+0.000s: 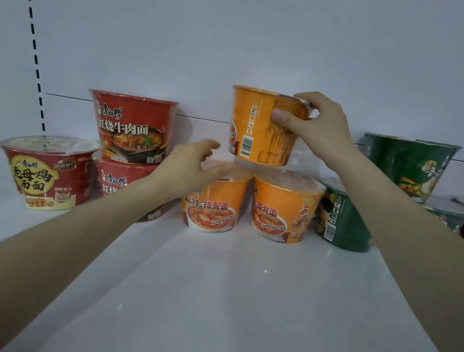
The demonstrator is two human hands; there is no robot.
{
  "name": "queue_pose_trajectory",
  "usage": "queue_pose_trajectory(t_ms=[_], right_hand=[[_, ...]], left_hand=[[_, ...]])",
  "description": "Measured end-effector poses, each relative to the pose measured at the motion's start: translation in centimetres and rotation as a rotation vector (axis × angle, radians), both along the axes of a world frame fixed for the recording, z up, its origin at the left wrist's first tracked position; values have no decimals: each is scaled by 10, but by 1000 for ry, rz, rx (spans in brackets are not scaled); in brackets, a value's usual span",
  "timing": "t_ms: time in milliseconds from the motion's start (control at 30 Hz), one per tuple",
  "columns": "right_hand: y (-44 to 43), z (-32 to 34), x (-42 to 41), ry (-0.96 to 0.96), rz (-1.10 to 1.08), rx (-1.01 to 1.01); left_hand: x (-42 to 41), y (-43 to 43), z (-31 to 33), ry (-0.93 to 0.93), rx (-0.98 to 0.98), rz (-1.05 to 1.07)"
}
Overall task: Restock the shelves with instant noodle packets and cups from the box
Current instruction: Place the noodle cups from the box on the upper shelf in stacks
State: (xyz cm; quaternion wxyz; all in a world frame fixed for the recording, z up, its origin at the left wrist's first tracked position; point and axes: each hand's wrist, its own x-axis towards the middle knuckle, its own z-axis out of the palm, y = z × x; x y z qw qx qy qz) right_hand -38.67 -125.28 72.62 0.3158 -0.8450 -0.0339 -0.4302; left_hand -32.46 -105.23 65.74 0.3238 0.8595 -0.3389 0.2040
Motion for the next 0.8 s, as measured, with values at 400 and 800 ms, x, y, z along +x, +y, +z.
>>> queue_pose_trajectory(t_ms=[400, 800], right_hand=[[15, 11, -24, 61, 198, 55], [-11, -50, -13, 781, -103, -623]], left_hand=[[-16, -21, 37, 155, -532, -260], [-11, -16, 32, 127, -609, -203]])
